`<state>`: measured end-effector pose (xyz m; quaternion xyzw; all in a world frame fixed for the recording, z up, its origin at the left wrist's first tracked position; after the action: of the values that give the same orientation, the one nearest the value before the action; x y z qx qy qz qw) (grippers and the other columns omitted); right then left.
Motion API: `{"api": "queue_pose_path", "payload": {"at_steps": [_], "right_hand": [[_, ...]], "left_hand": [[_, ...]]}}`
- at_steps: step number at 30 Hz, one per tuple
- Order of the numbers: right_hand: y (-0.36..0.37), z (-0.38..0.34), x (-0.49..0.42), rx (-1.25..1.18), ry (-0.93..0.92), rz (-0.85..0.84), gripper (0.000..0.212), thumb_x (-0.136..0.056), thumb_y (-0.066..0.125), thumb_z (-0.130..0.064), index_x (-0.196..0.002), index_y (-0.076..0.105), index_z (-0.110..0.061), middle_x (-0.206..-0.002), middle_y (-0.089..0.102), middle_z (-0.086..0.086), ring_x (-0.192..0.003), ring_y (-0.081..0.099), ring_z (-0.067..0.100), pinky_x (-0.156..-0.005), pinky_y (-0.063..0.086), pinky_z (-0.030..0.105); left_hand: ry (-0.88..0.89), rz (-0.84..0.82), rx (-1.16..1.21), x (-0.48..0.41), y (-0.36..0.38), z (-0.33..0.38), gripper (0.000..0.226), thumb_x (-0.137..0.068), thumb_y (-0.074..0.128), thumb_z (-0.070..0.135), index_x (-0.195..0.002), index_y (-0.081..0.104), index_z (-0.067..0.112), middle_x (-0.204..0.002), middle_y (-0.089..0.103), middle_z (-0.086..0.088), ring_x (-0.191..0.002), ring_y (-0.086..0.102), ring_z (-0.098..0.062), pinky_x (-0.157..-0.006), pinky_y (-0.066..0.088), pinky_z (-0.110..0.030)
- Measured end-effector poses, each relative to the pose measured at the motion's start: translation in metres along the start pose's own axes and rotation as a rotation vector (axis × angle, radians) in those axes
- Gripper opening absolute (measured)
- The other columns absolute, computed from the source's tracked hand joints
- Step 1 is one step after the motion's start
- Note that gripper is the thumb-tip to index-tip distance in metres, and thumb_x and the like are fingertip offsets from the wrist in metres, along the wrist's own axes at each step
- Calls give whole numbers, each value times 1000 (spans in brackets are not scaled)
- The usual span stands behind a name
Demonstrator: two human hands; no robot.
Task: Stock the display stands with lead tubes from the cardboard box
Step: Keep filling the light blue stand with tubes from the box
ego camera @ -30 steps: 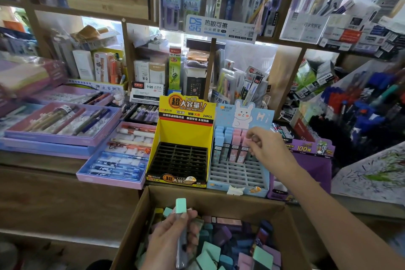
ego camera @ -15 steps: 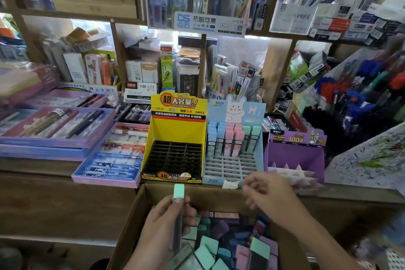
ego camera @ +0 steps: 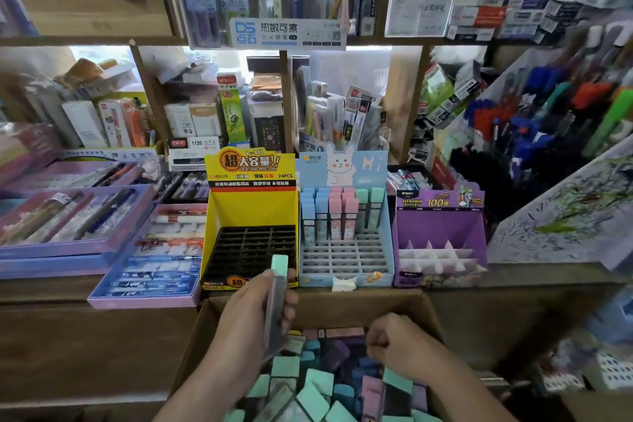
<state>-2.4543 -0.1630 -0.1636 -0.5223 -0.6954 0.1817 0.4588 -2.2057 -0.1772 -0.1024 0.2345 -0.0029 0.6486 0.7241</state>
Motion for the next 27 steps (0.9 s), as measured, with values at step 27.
{"api": "queue_pose_path", "payload": {"at_steps": [27], "right_hand": [[-3, 4, 6, -132, -46, -82, 12, -97, 66, -22, -90, 64, -31, -100, 65, -9, -97, 63, 11, -87, 53, 30]], "left_hand": [[698, -156, -1147, -88, 166, 107, 15, -83, 75, 17, -85, 63, 26, -83, 70, 3, -73, 70, -19, -55, 52, -20]]}}
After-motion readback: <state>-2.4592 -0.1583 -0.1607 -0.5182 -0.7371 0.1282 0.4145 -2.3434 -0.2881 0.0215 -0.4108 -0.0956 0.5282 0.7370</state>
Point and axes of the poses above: each hand's wrist, its own x-axis away from the middle knuckle, its own y-axis out of the palm, z = x × y, the point moved 4 cm from there along -x, towards the middle knuckle
